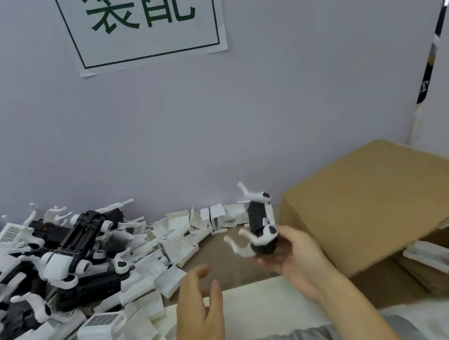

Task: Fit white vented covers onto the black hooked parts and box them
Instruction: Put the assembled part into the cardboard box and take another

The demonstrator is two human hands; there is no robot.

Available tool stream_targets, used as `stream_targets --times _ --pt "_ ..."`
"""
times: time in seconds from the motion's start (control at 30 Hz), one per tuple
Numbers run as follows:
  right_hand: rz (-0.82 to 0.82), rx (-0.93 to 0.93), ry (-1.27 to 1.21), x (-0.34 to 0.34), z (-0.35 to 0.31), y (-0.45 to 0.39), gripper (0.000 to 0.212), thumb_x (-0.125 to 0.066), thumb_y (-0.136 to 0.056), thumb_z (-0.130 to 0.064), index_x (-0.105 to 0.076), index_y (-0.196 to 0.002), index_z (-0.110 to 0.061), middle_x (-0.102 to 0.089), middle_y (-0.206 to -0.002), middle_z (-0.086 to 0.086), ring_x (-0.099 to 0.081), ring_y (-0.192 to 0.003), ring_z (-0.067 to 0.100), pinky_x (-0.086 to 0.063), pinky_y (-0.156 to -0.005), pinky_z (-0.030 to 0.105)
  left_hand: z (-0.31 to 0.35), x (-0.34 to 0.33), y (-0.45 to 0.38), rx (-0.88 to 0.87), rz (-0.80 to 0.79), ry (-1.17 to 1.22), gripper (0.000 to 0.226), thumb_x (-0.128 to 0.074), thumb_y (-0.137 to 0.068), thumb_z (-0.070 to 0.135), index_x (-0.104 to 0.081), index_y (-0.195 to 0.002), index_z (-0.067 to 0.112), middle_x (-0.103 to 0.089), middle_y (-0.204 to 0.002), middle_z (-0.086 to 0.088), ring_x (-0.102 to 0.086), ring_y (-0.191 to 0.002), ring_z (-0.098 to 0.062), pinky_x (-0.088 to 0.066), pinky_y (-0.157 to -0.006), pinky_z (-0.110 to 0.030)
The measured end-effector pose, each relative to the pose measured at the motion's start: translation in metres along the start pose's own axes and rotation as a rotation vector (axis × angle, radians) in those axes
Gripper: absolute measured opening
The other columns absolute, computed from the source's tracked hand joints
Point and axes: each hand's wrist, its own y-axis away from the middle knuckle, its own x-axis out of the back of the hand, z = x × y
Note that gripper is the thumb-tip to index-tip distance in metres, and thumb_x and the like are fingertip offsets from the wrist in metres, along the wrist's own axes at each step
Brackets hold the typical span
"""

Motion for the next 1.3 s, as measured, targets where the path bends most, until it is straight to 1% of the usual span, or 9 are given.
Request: stream_targets --times 0.13,0.27,0.47,0.63,0.73,0.87,0.97,1.13,1.3 --pt "0.070 0.181 -0.257 0.015 -0.064 0.001 0.025 -0.046 -0.099 -0.011 -0.069 -0.101 -0.001 -0.071 -0.093 0.016 -0.071 -0.074 0.030 -0.057 -0.062 0.029 0.000 0.000 -0.002 -0.054 -0.030 -0.045 0.025 -0.059 -0.096 0.003 -0.062 -0.093 0.027 -0.063 -0.101 0.006 -0.060 -0.091 -0.001 -0.048 -0.064 -0.017" --pt "0.234 0.417 -0.501 0.036 -0.138 -0.013 0.031 -0.039 -0.103 -0.015 -0.060 -0.123 -0.003 -0.062 -0.118 0.016 -0.064 -0.100 0.034 -0.058 -0.065 0.024 -0.001 -0.001 -0.004 -0.062 -0.063 -0.052 0.023 -0.059 -0.095 0.001 -0.064 -0.086 0.021 -0.064 -0.088 0.004 -0.059 -0.089 -0.002 -0.042 -0.064 -0.014" --pt "0.281 0.429 -0.578 0.055 -0.145 -0.038 0.051 -0.028 -0.109 -0.028 -0.018 -0.157 -0.012 -0.024 -0.163 0.008 -0.025 -0.150 0.024 -0.028 -0.120 0.039 0.004 0.001 -0.004 -0.003 -0.156 -0.141 0.026 -0.057 -0.096 0.006 -0.061 -0.080 0.027 -0.066 -0.084 0.009 -0.058 -0.083 -0.001 -0.041 -0.063 -0.015" --pt "0.138 0.194 0.065 0.012 -0.048 -0.029 0.028 -0.043 -0.104 -0.010 -0.057 -0.128 -0.001 -0.068 -0.121 0.017 -0.071 -0.099 0.026 -0.052 -0.081 0.033 0.020 0.005 -0.001 0.062 -0.314 -0.373 0.014 -0.050 -0.098 0.027 -0.064 -0.098 0.027 -0.062 -0.095 0.011 -0.058 -0.091 -0.008 -0.047 -0.078 -0.023" --pt "0.047 0.065 0.353 -0.019 0.019 -0.019 0.025 -0.045 -0.102 -0.002 -0.069 -0.105 -0.005 -0.077 -0.091 0.013 -0.074 -0.075 0.023 -0.052 -0.066 0.030 0.041 0.018 -0.006 0.057 -0.440 -0.681 0.026 -0.047 -0.096 0.042 -0.060 -0.113 0.028 -0.061 -0.117 0.006 -0.057 -0.111 -0.017 -0.043 -0.085 -0.030" --pt "-0.052 0.057 0.611 -0.036 0.068 -0.011 0.025 -0.048 -0.100 0.000 -0.070 -0.104 -0.011 -0.076 -0.081 0.006 -0.069 -0.068 0.018 -0.047 -0.055 0.023 0.069 0.063 -0.052 -0.106 -0.309 -0.967 0.025 -0.046 -0.096 0.038 -0.057 -0.110 0.020 -0.061 -0.111 -0.002 -0.058 -0.107 -0.026 -0.038 -0.075 -0.034" --pt "-0.024 0.086 0.639 -0.027 0.064 -0.012 0.027 -0.047 -0.101 0.001 -0.071 -0.099 -0.010 -0.075 -0.074 0.005 -0.067 -0.059 0.018 -0.044 -0.048 0.019 0.080 0.109 -0.110 -0.103 -0.217 -1.206 0.015 -0.049 -0.097 0.028 -0.051 -0.106 0.016 -0.056 -0.109 -0.003 -0.061 -0.103 -0.027 -0.040 -0.072 -0.033" --pt "0.005 0.066 0.590 -0.019 0.064 -0.015 0.029 -0.044 -0.100 0.006 -0.070 -0.092 -0.004 -0.071 -0.070 0.013 -0.062 -0.045 0.014 -0.042 -0.039 0.017 0.082 0.181 -0.174 0.196 -0.199 -1.683 0.055 -0.055 -0.095 0.051 -0.050 -0.131 0.010 -0.059 -0.118 -0.005 -0.065 -0.106 -0.031 -0.057 -0.088 -0.043" --pt "-0.026 0.090 0.646 -0.021 0.069 -0.017 0.028 -0.047 -0.101 0.003 -0.071 -0.092 -0.008 -0.071 -0.070 0.010 -0.062 -0.051 0.016 -0.041 -0.042 0.018 0.073 0.195 -0.187 0.427 -0.472 -1.481 0.082 -0.050 -0.085 0.078 -0.057 -0.131 0.010 -0.061 -0.114 -0.006 -0.061 -0.117 -0.031 -0.048 -0.085 -0.035"
